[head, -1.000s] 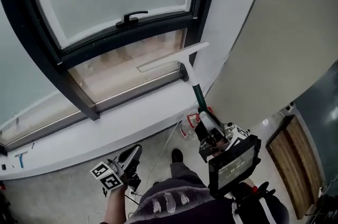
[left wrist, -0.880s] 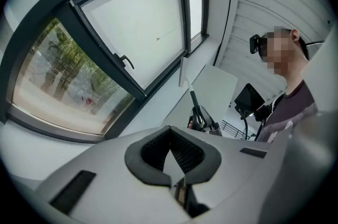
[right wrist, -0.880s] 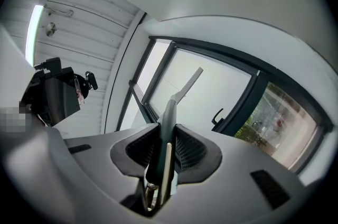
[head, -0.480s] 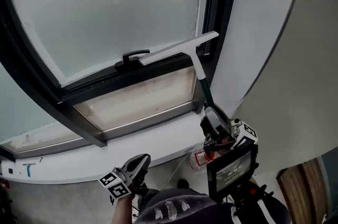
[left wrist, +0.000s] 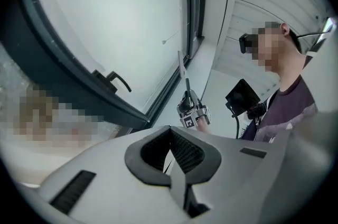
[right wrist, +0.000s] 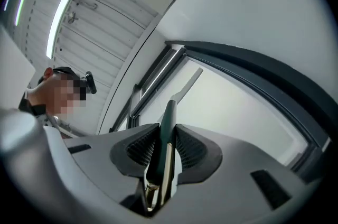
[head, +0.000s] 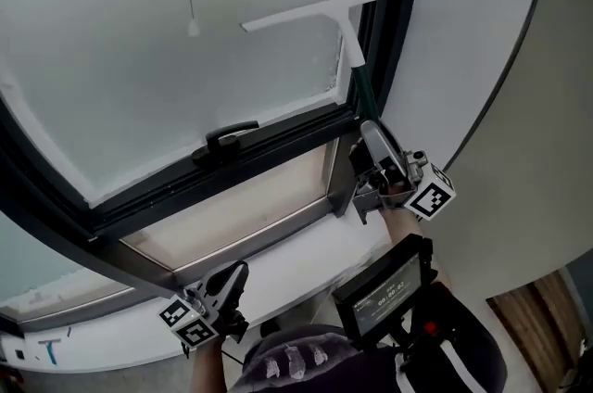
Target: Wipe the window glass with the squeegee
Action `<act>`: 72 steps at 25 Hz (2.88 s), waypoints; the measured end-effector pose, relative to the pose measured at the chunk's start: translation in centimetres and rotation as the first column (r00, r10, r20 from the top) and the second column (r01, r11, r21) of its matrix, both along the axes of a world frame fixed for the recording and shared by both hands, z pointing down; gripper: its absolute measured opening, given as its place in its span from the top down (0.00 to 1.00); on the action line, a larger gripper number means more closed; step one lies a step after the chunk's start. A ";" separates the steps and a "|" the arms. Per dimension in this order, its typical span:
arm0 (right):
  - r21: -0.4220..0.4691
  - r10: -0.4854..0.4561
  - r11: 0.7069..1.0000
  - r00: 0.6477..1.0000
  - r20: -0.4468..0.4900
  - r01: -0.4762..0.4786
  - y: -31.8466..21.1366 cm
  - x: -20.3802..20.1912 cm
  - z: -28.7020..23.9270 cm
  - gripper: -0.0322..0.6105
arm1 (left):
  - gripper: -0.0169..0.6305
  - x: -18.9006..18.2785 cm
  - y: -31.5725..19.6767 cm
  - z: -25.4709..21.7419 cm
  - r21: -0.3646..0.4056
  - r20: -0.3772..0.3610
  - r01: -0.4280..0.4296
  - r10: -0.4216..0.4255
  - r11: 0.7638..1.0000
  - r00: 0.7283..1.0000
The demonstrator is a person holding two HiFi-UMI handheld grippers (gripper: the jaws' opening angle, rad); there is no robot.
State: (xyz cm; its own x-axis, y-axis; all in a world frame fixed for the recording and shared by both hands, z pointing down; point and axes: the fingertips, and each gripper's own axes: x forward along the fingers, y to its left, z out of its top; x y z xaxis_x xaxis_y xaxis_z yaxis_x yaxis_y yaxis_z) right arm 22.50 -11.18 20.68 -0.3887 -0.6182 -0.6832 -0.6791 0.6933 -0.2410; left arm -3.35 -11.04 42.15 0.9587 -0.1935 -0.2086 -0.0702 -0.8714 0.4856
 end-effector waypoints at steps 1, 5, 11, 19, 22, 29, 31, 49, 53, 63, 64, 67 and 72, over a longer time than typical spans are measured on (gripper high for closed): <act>0.012 0.022 1.000 1.000 -0.001 -0.022 -1.0 0.0 -0.8 0.82 | 0.97 -0.2 -1.0 -1.1 0.024 -0.009 -0.028 0.028 0.999 1.000; 0.069 0.046 0.996 0.999 0.014 -0.047 -3.9 0.1 -3.1 0.82 | 0.97 -0.7 -4.2 -2.4 0.067 0.004 -0.115 0.115 0.991 0.993; 0.111 -0.014 0.994 0.998 0.064 0.007 -8.8 1.9 -6.4 0.82 | 0.97 0.6 -6.8 -3.9 0.042 -0.044 -0.088 0.090 0.995 0.995; 0.148 -0.113 0.984 0.992 0.063 0.103 -14.8 5.6 -13.9 0.82 | 0.97 3.5 -7.1 -4.3 0.000 -0.072 -0.042 0.042 0.999 0.997; 0.158 -0.128 0.981 0.987 0.099 0.112 -16.6 6.4 -15.2 0.82 | 0.97 4.3 -7.2 -4.0 -0.008 -0.080 -0.036 0.035 0.999 0.996; 0.155 -0.161 0.978 0.978 0.133 0.140 -16.9 6.7 -14.9 0.82 | 0.97 4.9 -6.5 -3.9 0.013 -0.079 0.002 -0.001 1.000 0.997; 0.147 -0.167 0.978 0.977 0.134 0.147 -17.1 6.6 -14.8 0.82 | 0.97 4.8 -6.3 -4.0 0.016 -0.080 0.006 -0.005 1.000 0.997; 0.056 -0.243 0.970 0.955 0.168 0.236 -17.6 5.9 -14.2 0.81 | 0.97 4.0 -5.9 -3.9 0.003 -0.052 -0.003 0.003 1.000 0.999; 0.031 -0.240 0.971 0.955 0.172 0.238 -16.9 5.5 -14.5 0.81 | 0.97 3.6 -5.2 -5.6 -0.016 -0.075 -0.007 0.005 1.000 0.997; 0.009 -0.263 0.964 0.943 0.206 0.267 -17.1 6.1 -9.3 0.81 | 0.97 4.3 -4.9 -3.7 -0.021 -0.068 0.002 -0.003 1.000 0.998; 0.005 -0.264 0.963 0.942 0.209 0.269 -17.1 6.1 -8.7 0.81 | 0.97 4.3 -4.8 -3.4 -0.022 -0.063 0.002 -0.004 1.000 0.998; -0.009 -0.266 0.962 0.939 0.218 0.275 -16.9 6.1 -7.1 0.81 | 0.97 3.9 -4.6 -1.9 -0.016 -0.012 0.007 -0.007 1.000 1.000; -0.033 -0.266 0.959 0.936 0.231 0.281 -16.6 6.1 -5.0 0.81 | 0.97 4.0 -3.9 -1.2 -0.019 0.018 0.000 0.000 1.000 1.000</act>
State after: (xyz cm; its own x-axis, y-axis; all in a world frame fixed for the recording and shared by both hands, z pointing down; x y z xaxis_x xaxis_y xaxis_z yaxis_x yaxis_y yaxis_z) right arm 28.56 -27.79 15.71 -0.3919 -0.5548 -0.7339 -0.3898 0.8227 -0.4138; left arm 0.65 -14.99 40.91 0.9621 -0.1972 -0.1881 -0.0788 -0.8621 0.5007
